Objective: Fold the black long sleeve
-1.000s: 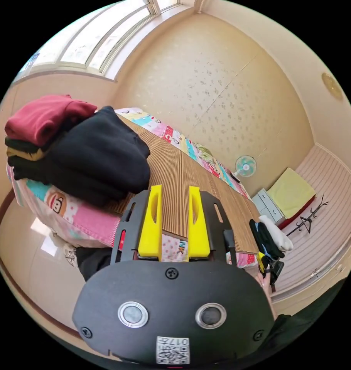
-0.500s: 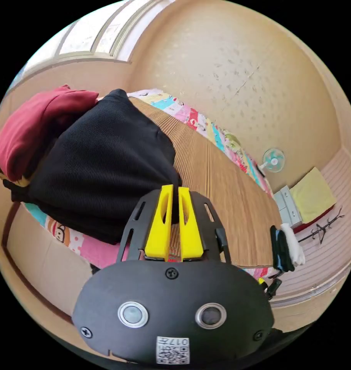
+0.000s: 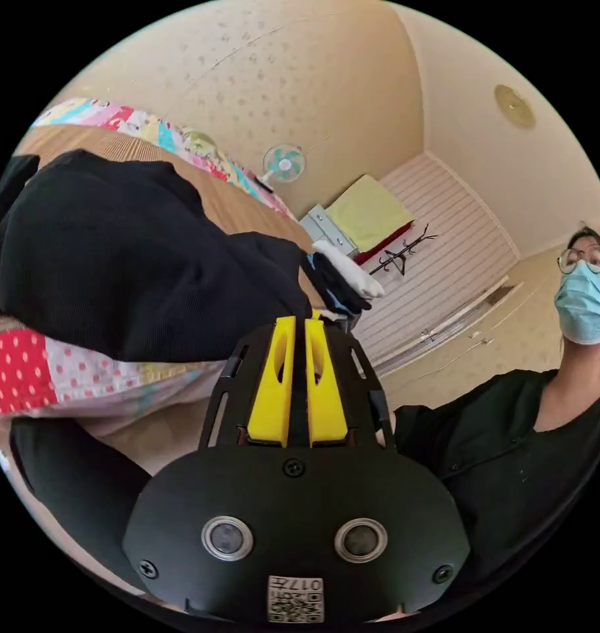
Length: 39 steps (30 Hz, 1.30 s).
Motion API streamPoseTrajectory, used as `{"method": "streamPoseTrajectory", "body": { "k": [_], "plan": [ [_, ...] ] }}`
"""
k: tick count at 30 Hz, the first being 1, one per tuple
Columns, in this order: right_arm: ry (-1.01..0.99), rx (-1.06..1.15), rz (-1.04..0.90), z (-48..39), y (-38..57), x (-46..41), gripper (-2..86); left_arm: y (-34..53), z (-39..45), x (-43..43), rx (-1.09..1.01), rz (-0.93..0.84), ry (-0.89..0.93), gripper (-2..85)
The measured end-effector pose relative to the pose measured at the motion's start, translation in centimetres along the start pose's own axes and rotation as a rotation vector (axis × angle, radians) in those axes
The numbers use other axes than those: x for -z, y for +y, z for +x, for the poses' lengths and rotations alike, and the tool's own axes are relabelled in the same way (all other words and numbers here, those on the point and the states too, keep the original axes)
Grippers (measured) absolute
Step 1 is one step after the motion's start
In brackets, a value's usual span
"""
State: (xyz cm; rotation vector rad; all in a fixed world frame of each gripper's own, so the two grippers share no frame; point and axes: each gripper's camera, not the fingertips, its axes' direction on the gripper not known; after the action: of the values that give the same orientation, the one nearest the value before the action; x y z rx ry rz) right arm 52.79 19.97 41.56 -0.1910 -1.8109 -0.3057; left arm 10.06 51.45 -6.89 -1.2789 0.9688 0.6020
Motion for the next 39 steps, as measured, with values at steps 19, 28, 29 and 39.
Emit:
{"method": "streamPoseTrajectory", "body": {
  "k": [19, 28, 29, 39],
  "plan": [
    [0.538, -0.034, -0.202, 4.0, -0.4, -12.9, 6.1, -0.5, -0.5, -3.2, 0.084, -0.049, 0.005, 5.2],
    [0.713, -0.096, -0.093, 3.0, 1.7, -13.9, 8.3, -3.6, 2.6, -2.2, 0.047, -0.055, 0.077, 5.2],
    [0.723, -0.111, -0.093, 3.3, 1.7, -13.8, 8.8, -3.7, 2.8, -2.0, 0.044, -0.055, 0.078, 5.2],
    [0.626, -0.046, -0.186, 1.8, 2.4, -14.3, 3.6, -6.1, 0.6, -1.0, 0.076, -0.162, 0.082, 7.4]
  ]
}}
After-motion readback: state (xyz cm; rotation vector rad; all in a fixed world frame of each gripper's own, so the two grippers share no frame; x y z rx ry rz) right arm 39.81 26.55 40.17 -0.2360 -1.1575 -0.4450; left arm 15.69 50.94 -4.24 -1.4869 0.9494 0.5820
